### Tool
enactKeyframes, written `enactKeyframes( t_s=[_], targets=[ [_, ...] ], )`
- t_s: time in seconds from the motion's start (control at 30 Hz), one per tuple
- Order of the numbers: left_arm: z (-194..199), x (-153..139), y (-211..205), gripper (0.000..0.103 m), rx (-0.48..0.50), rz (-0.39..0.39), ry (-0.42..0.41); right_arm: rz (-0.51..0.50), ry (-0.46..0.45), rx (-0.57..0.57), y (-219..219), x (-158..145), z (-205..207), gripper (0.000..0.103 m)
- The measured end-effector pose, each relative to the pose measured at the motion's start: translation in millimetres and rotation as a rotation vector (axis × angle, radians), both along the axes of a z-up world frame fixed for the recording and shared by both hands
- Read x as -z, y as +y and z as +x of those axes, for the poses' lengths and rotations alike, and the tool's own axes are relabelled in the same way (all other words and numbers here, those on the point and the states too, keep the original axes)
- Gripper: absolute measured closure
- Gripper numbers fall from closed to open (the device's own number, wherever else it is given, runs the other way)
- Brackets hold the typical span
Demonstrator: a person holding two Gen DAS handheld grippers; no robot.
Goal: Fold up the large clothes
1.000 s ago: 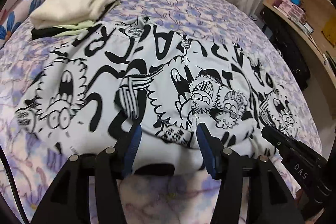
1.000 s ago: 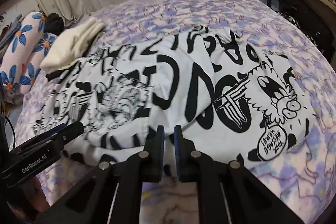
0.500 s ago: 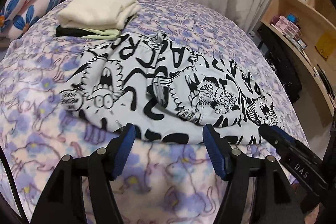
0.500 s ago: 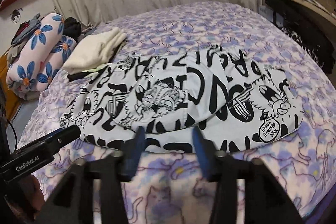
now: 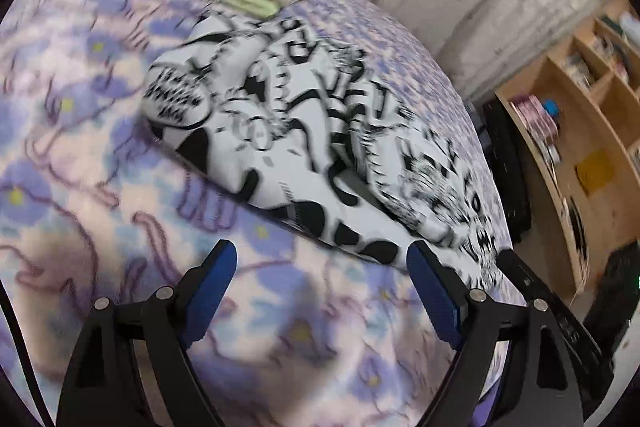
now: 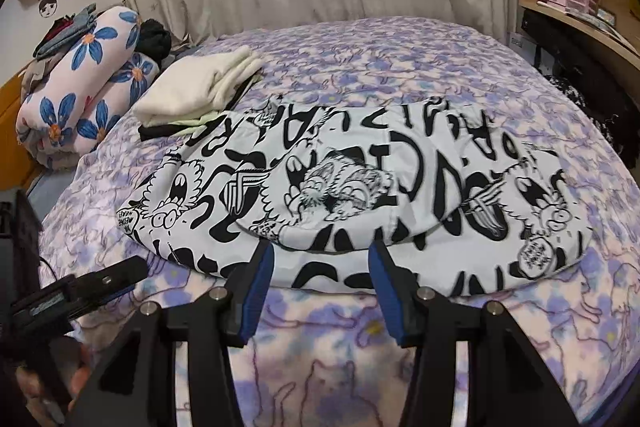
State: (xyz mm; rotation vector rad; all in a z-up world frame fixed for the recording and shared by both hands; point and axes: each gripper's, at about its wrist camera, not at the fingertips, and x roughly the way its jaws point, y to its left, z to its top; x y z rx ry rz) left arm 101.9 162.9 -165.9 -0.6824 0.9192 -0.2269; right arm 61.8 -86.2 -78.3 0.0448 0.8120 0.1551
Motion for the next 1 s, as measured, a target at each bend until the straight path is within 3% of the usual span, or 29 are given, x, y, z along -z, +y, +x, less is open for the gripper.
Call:
enactKeyframes(
  t_s=[0.17,0.37,0.43,0.5,0.53,0.6,0.7,0.8,1.0],
  targets=[
    [31.8,32.4,19.8,0.017,-0.088,-0.056,0.032,-0.007,0.022,-0.010,7.9,13.1,18.1,0.054],
    [83.4,44.4,33.7,0.019,-0.167,-0.105,0.020,-0.014,0.037,0.001,11.3,27.8,49.5,0.054],
    [92.3,47.5,40.6,0.034,-0.207,-0.131,0.007,-0.014,0.029,0.016,9.7,29.2,62.3,0.054],
    [99.6,52.3,47.2,0.067,-0.232,-0.126,-0.016,-0.021,0.006,0.033,7.2,28.4,77.8,0.056],
    [101.6,54.9,49.1,0.070,-0.233,-0.127,-0.027,-0.028,0.001,0.037,6.7,28.9,85.6,0.057],
    [101.0,61.6,51.0,0.074,-0.233,-0.154,-0.043,-0.041,0.001,0.040,6.4,31.9,99.7,0.071],
    [97.8,56.2,47.2,0.081,-0.219,-0.110,-0.083,-0.061,0.043,0.053,2.3,49.1,124.0,0.086],
    [96.3,45.7,37.5,0.085,-0.212,-0.060,-0.118,-0.025,0.150,0.052,-3.0,81.3,139.0,0.086],
    [91.2,-13.8,0.3,0.086,-0.137,0.105,-0.241,-0.037,0.119,0.027,-1.4,88.3,132.7,0.086]
  ],
)
